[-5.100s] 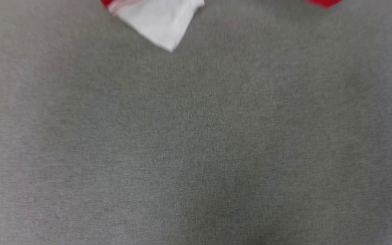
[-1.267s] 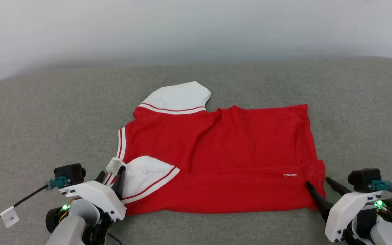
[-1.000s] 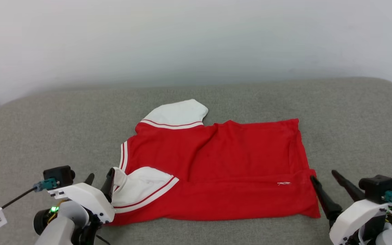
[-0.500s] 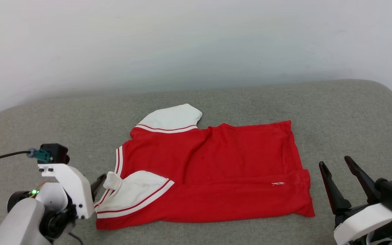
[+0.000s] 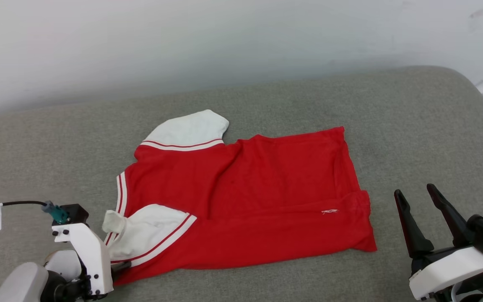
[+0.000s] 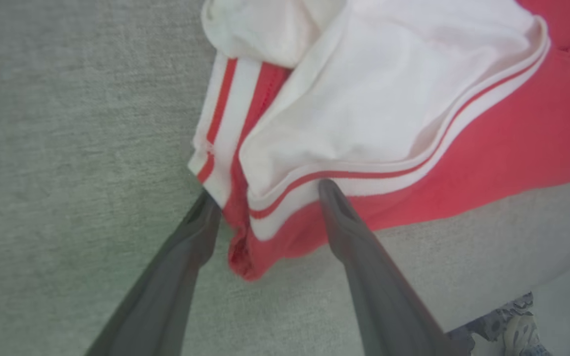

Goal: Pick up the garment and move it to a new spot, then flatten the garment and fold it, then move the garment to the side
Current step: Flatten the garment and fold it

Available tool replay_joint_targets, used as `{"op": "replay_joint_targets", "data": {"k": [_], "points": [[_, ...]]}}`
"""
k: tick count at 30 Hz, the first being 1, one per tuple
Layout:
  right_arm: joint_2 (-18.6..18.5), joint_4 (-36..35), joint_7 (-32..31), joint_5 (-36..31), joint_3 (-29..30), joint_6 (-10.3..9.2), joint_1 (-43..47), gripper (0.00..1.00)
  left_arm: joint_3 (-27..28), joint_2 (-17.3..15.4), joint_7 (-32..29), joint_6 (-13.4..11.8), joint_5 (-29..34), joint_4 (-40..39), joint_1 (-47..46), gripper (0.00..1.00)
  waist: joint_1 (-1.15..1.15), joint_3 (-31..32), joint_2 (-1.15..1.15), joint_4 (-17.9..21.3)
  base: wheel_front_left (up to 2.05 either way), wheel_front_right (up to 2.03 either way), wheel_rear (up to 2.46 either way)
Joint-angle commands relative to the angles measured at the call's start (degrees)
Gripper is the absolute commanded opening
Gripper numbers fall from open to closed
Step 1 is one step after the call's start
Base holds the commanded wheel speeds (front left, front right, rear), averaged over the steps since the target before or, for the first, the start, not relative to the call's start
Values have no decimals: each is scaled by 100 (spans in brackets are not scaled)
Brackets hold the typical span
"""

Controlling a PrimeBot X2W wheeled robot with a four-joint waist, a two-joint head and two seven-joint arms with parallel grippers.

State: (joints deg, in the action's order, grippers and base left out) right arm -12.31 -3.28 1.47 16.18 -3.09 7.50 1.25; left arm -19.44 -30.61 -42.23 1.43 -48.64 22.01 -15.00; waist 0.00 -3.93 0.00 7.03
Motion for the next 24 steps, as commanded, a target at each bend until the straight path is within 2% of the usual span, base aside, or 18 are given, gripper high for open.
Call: {"op": "replay_joint_targets", "data": {"k": [1, 2, 4, 5, 6, 9, 13, 18, 19, 24], "points": [[35, -15, 0, 42, 7, -2, -67, 100, -16, 96, -98, -36, -80, 123, 53, 100, 0, -91, 0, 102, 0, 0, 0], [49, 1, -5, 55, 21, -2, -83, 100, -38, 171, -150, -36, -134, 198, 79, 100, 0, -107, 0, 130, 0, 0, 0], [51, 24, -9, 64, 34, -2, -98, 100, -74, 304, -215, -33, -235, 313, 141, 43, 0, -122, 0, 173, 0, 0, 0], [59, 36, -15, 73, 44, -2, -96, 100, -77, 355, -206, -26, -268, 357, 164, 32, 0, -120, 0, 186, 0, 0, 0], [72, 54, -39, 80, 63, -2, -86, 100, -86, 393, -191, -9, -287, 399, 195, 0, 0, -111, 0, 197, 0, 0, 0], [50, 119, -143, 144, 104, -2, -28, 100, -64, 395, -87, 31, -297, 464, 234, 0, 0, -40, 0, 201, 0, 0, 0], [-33, 310, -661, 429, 189, -2, 40, 100, -14, 338, 146, 37, -205, 414, 197, 0, 0, 98, 0, 150, 0, 0, 0], [-234, 804, -2016, 977, 327, -2, -112, 100, 60, 244, 420, -23, -87, 62, 99, 0, 0, 153, 0, 30, 0, 0, 0], [-234, 804, -2016, 977, 327, -2, -112, 100, 60, 244, 420, -23, -87, 62, 99, 0, 0, 153, 0, 30, 0, 0, 0], [-388, 1227, -3396, 1388, 336, -2, -482, 100, 40, 210, 533, -120, 60, -502, -61, 0, 0, -18, 0, -185, 0, 0, 0]]}}
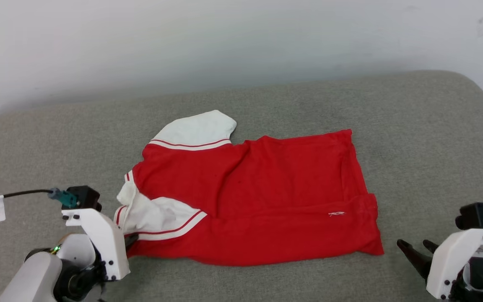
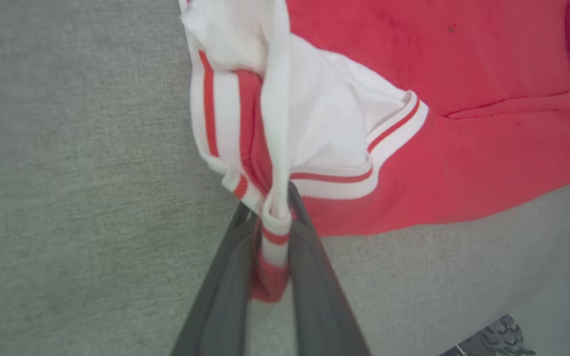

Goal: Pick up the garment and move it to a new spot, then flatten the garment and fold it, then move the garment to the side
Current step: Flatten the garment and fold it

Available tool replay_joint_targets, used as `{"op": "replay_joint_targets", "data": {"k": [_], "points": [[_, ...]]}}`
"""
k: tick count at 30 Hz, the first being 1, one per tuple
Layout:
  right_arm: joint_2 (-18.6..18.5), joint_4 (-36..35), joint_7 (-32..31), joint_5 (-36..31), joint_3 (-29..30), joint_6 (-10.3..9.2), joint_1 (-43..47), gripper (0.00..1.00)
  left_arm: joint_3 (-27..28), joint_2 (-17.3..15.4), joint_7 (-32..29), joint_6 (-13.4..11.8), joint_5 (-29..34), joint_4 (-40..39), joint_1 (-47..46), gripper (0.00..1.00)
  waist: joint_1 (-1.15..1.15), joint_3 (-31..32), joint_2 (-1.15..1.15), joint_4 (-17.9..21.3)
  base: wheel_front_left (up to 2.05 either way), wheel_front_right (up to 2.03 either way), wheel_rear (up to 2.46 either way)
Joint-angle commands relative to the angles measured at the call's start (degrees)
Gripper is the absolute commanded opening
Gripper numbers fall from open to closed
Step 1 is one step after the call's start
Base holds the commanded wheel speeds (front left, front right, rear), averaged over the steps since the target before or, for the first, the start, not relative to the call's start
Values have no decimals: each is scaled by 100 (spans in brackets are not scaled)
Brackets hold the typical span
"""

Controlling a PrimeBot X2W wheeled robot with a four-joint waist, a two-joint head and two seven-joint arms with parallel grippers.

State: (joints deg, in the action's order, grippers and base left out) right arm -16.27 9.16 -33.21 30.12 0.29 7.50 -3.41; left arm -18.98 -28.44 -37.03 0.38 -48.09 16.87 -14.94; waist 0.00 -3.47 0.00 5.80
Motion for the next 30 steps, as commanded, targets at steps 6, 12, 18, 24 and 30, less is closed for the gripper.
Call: {"op": "replay_joint_targets", "data": {"k": [6, 12, 18, 24, 30], "points": [[63, 430, -765, 154, -158, -2, -695, 100, -71, 39, 77, -138, 173, -556, -228, 0, 0, -357, 0, -315, 0, 0, 0], [85, 1077, -901, 224, -367, -2, -1231, 100, -154, 109, 111, -181, 242, -822, -309, 0, 0, -568, 0, -501, 0, 0, 0], [167, 1766, -966, 446, -790, -2, -1369, 100, -150, 157, 167, -194, 188, -819, -243, 0, 0, -722, 0, -588, 0, 0, 0], [-6, 2102, -800, 808, -1205, -2, -1532, 0, -148, 217, 297, -146, 118, -728, -146, 0, 0, -659, 0, -606, 0, 0, 0], [-248, 1927, -570, 872, -1400, -1, -1566, 0, -102, 275, 487, -88, 25, -623, 66, 0, 0, -237, 0, -583, 0, 0, 0]]}}
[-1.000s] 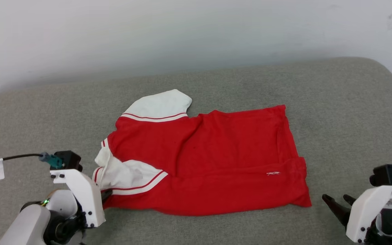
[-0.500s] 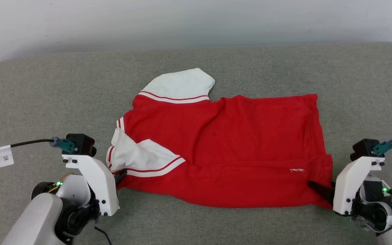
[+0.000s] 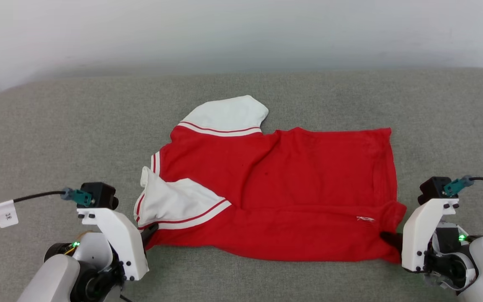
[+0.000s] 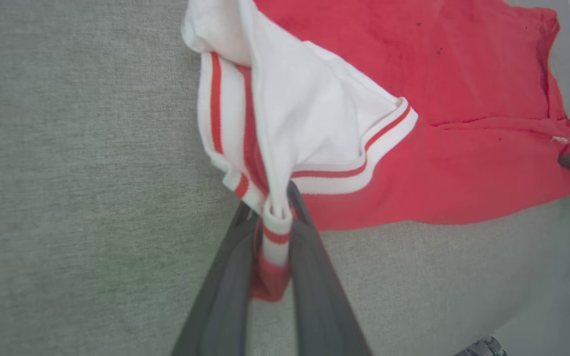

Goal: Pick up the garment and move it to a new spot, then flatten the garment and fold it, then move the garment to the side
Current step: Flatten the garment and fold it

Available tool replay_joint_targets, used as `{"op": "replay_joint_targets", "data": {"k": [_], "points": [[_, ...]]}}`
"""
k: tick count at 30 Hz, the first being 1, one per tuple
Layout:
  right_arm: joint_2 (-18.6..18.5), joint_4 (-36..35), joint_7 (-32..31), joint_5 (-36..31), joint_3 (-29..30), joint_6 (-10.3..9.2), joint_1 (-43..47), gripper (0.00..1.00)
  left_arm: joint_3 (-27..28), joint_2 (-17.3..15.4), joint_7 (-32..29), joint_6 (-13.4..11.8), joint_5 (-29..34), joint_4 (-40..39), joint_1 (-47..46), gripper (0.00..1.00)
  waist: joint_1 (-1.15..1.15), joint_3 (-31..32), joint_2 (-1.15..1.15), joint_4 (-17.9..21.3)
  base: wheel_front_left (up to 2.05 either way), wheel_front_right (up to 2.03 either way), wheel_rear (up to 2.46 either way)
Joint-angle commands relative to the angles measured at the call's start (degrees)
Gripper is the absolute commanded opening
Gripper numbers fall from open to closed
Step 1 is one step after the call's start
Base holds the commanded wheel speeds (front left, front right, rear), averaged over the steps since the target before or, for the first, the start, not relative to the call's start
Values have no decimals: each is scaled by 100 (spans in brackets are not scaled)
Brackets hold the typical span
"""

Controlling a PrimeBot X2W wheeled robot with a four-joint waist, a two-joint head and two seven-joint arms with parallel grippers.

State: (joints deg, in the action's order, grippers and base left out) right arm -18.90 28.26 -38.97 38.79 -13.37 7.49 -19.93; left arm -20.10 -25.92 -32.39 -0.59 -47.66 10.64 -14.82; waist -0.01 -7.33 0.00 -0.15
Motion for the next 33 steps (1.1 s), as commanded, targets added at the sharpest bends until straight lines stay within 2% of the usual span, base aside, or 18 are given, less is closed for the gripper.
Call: {"op": "replay_joint_targets", "data": {"k": [1, 5, 10, 15, 21, 22, 23, 27, 33], "points": [[-14, -22, 24, 17, -76, 0, 119, 0, 13, 27, 51, 5, -28, 16, 116, 0, 1, 254, 0, 16, 0, 0, 0], [-102, -161, 65, 51, -270, 0, 294, 0, -21, 26, 50, -17, -105, 39, 421, 0, 1, 700, 0, 9, 0, 0, 0], [-227, -423, 115, 76, -376, -1, 477, 0, 69, -43, 124, -172, -129, -146, 754, 0, 1, 970, 0, -34, 0, 0, 0], [-304, -548, -19, 90, -309, -1, 752, 0, 110, -135, 99, -359, -179, -367, 1218, 0, 1, 1193, 0, -58, 0, 0, 0], [-221, -449, -176, 32, -74, -1, 1220, 0, 81, -67, 99, -513, -298, -325, 1719, 0, 1, 1288, 0, -55, 0, 0, 0], [-203, -433, -133, -5, -41, -1, 1286, 25, 99, -29, 166, -549, -272, -270, 1742, 9, 1, 1288, 0, -60, 0, 0, 0], [-189, -427, -59, -48, -13, -1, 1337, 100, 77, 8, 208, -546, -254, -204, 1759, 100, 1, 1282, 0, -61, 0, 0, 0], [-119, -549, 575, -295, 97, 0, 1466, 100, 98, 146, 475, -483, -215, -24, 1577, 100, 1, 1269, 0, -38, 0, 0, 0], [-4, -842, 2075, -816, 281, 0, 1364, 100, 240, 240, 1225, -554, 127, 81, 1182, 100, 1, 1275, 0, 160, 0, 0, 0]]}}
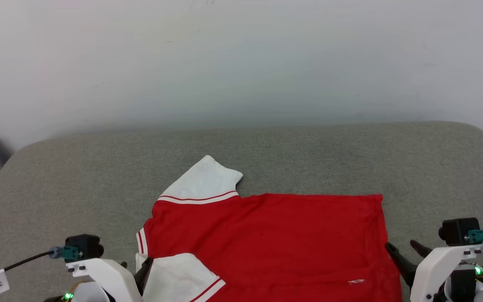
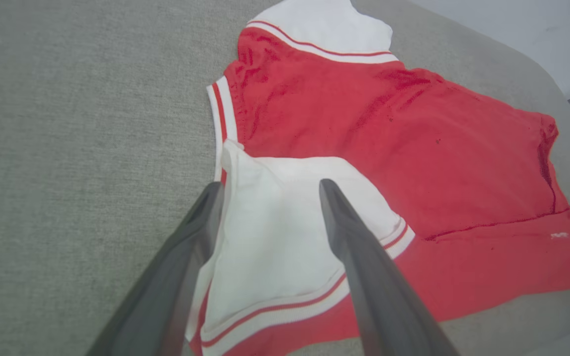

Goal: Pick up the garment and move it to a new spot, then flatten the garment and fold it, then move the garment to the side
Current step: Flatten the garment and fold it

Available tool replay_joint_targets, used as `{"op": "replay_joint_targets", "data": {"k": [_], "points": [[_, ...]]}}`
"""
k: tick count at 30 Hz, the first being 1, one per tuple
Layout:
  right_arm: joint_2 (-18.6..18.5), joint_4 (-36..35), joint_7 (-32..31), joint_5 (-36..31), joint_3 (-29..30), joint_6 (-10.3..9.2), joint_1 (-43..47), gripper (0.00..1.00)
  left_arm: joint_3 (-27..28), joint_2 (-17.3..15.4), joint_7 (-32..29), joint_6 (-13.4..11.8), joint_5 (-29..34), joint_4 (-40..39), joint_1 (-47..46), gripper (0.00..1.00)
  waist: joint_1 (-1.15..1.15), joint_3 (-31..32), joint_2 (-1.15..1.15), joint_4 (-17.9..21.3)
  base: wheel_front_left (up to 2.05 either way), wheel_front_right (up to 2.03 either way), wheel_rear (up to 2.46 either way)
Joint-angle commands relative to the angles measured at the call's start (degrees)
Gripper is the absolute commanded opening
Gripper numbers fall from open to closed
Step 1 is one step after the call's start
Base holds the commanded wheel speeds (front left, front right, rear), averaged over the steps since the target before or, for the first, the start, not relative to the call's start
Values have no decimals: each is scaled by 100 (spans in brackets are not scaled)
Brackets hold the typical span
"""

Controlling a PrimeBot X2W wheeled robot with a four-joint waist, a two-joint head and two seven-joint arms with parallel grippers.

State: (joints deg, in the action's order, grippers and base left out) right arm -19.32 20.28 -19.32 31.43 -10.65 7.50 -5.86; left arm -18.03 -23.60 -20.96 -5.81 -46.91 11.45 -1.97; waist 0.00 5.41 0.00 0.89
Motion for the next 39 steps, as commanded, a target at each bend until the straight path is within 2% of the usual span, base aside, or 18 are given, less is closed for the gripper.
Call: {"op": "replay_joint_targets", "data": {"k": [1, 7, 14, 20, 25, 32, 35, 39], "points": [[75, -108, 336, -169, 50, -2, -57, 100, 47, 15, 215, -50, 132, 4, -176, 100, 0, -1, 0, 101, 0, 0, 0], [327, -493, 1284, -860, 397, -1, -149, 100, 166, 98, 985, -181, 537, 65, -693, 100, 0, -178, 0, 466, 0, 0, 0], [580, -1042, 1693, -1258, 601, -2, -279, 100, 220, 51, 1159, -224, 749, 234, -1451, 100, 0, -675, 0, 817, 0, 0, 0], [820, -1609, 1879, -1381, 737, -2, -544, 100, 189, -103, 1014, -18, 912, 603, -2686, 100, 0, -1604, 0, 1055, 0, 0, 0], [955, -1835, 2024, -1404, 714, -2, -761, 100, 67, -250, 612, 385, 887, 1171, -3702, 100, 0, -2137, 0, 1270, 0, 0, 0], [1143, -1961, 2189, -1396, 773, -2, -851, 100, -163, -522, -429, 873, 778, 2072, -4708, 100, 0, -2594, 0, 1607, 0, 0, 0], [1182, -1960, 2181, -1370, 781, -2, -779, 100, -335, -694, -1174, 1012, 719, 2409, -4941, 100, 0, -2720, 0, 1749, 0, 0, 0], [1204, -1980, 2152, -1324, 851, -2, -682, 100, -486, -941, -1926, 1055, 716, 2660, -5153, 100, 0, -2871, 0, 1923, 0, 0, 0]]}}
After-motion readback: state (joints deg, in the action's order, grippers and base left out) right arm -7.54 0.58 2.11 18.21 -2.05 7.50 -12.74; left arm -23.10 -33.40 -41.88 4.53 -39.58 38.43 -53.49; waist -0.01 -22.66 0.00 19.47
